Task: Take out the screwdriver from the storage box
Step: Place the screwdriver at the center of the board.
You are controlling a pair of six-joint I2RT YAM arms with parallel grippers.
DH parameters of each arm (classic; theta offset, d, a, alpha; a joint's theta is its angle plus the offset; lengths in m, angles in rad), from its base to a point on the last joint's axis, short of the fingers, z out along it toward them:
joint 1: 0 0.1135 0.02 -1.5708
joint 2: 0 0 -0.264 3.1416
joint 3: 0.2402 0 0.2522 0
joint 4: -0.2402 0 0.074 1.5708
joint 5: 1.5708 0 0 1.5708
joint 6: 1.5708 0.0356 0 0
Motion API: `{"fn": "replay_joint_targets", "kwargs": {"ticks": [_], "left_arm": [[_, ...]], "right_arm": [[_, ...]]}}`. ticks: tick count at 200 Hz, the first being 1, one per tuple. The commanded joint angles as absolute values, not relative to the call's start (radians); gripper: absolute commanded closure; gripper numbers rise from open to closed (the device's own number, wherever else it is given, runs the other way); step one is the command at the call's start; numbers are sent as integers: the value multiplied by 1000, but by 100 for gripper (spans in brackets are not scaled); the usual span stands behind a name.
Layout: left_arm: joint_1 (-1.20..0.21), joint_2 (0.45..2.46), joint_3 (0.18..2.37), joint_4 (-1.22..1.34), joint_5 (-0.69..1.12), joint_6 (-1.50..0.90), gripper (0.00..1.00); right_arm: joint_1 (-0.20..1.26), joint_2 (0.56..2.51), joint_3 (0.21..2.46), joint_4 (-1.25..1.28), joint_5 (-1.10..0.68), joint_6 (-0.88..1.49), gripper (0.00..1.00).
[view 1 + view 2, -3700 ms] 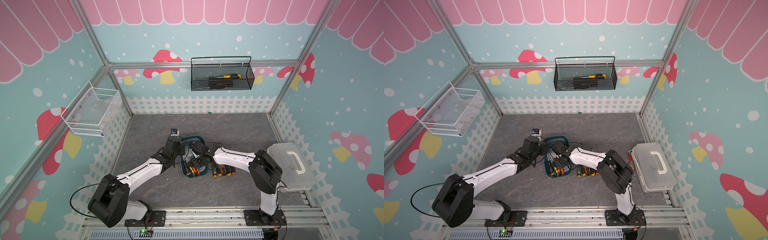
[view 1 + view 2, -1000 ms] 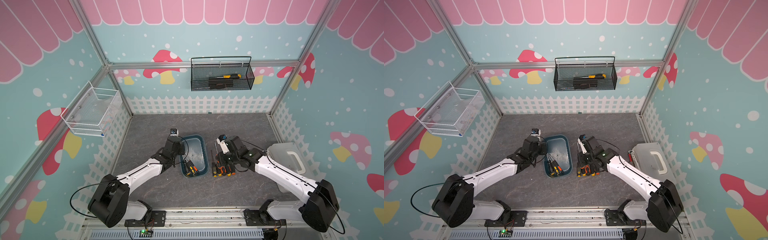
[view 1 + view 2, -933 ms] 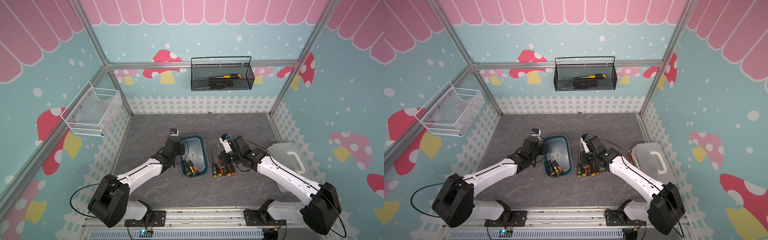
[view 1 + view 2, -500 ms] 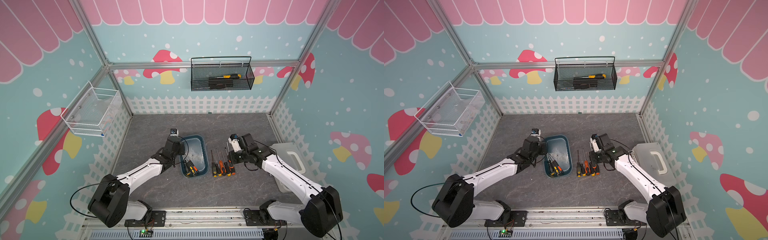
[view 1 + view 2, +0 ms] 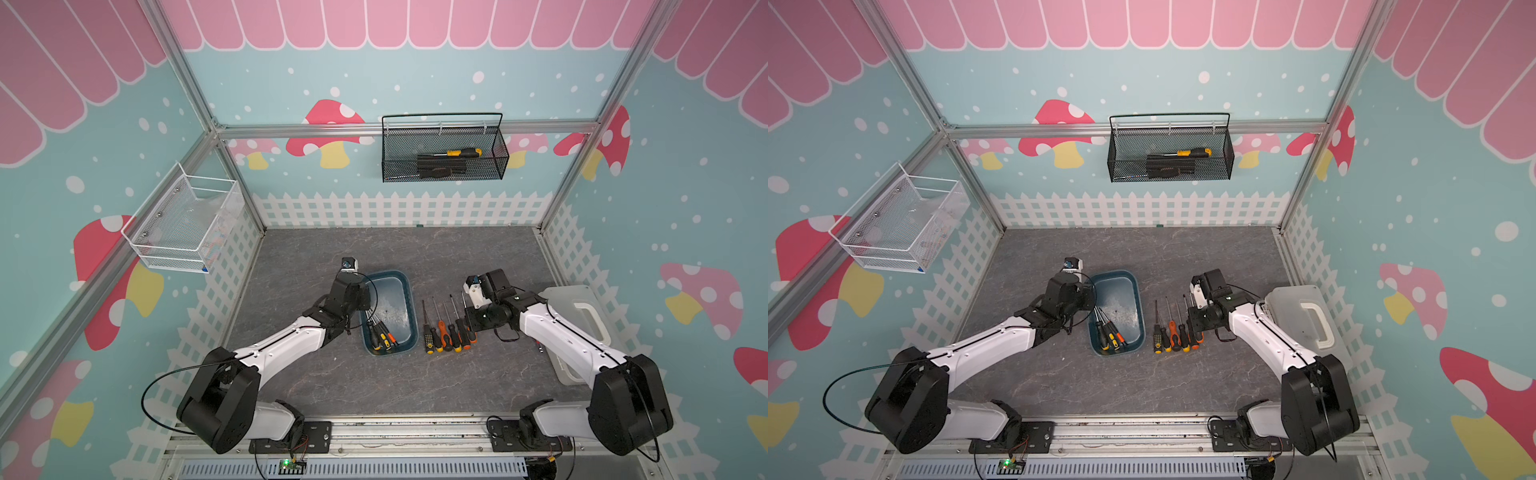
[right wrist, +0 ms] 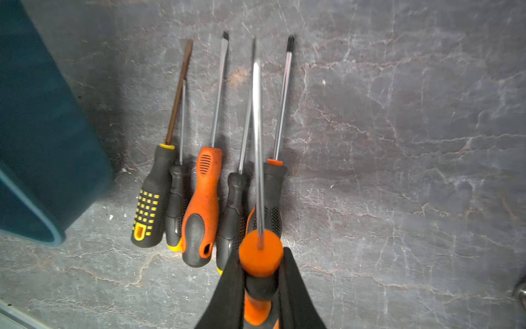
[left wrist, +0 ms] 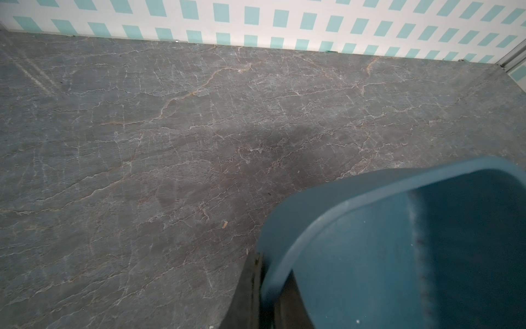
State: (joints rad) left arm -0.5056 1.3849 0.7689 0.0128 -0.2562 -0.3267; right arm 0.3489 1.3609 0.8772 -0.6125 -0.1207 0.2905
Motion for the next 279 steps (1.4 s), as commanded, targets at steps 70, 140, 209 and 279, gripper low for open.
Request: {"fn": "replay_joint_targets", "kwargs": {"ticks": [70,140,209,279], "left_arm": [[-509,1401,773,26,-247,-333,100],[-509,1401,776,24,-246,-330,100],[-509,1401,785,16,-248,-325,100],[-509,1403,798,8,-249,-321,100]], "right_arm": [[319,1412,823,-526,-109,296,100],[292,1454,808,-485,-121,299,100],[273,1487,806,-472,-145,310,100],[262,1515,811,-468,-157,308,100]]}}
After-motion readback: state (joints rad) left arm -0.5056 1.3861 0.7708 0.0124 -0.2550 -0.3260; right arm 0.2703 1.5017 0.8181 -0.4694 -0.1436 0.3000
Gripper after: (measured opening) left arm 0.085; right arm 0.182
